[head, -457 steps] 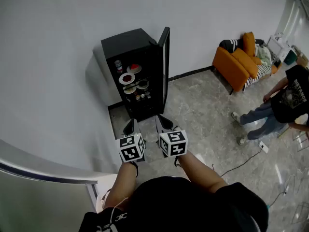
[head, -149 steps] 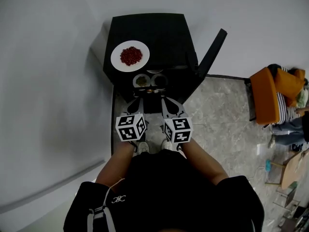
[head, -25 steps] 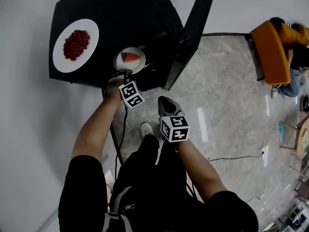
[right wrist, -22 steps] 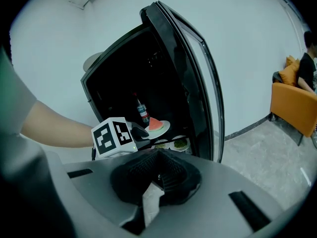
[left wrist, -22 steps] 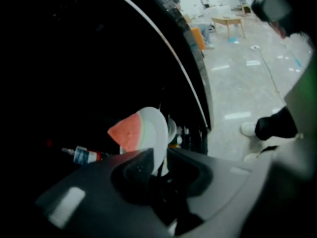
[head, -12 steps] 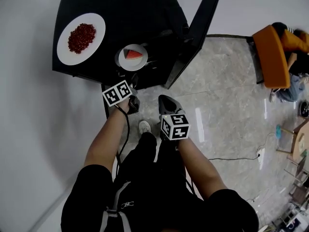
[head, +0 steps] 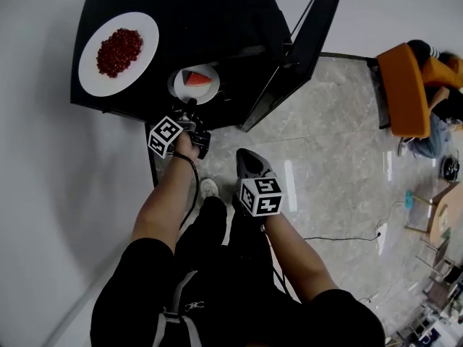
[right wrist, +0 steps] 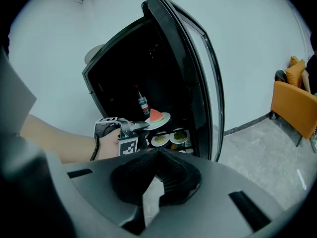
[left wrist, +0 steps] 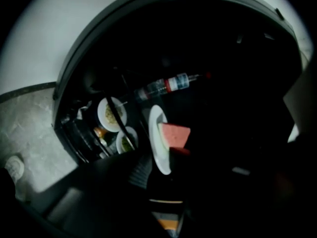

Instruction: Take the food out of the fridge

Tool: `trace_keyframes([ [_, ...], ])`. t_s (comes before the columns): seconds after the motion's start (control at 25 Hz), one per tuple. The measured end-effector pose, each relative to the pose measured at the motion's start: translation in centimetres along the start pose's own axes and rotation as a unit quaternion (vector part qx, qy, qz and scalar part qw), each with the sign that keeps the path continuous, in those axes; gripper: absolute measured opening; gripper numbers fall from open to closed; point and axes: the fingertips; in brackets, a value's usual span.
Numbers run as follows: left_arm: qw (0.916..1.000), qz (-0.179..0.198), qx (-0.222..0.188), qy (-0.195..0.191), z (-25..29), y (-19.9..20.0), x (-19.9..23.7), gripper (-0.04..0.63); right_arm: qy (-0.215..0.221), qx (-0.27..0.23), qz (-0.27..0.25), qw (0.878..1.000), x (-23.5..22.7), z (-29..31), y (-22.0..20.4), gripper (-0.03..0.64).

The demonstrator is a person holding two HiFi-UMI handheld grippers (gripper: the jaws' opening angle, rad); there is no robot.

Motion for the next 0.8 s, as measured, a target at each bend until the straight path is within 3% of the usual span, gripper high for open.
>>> trace_keyframes([
  [0.12,0.9999,-0.012,0.005,-0.009,0.4,0.3,0.5,0.043,-0.002,0.001,-0.004,1.0,-0.3,0.2,0.3,-0.008],
  [0.28,0.9971,-0.058,0.008,-0.049,0.4,0.5,0.4,0.014,-0.005,0.002,-0.012,1.0,-0.7,0.4,0.7,-0.008],
  [0.8,0.9924,-0.072,0.028,-0.096,-1.1,0.1,-1.0,0.006,-0.002,0.01,-0.018,1.0,-0.8,0.8,1.3,-0.008],
])
Point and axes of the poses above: the fingertips, and each gripper's own axes: z forward along the fingers, x to its left, y out of its top, and after that the axes turned 8 degrees about x, right-handed
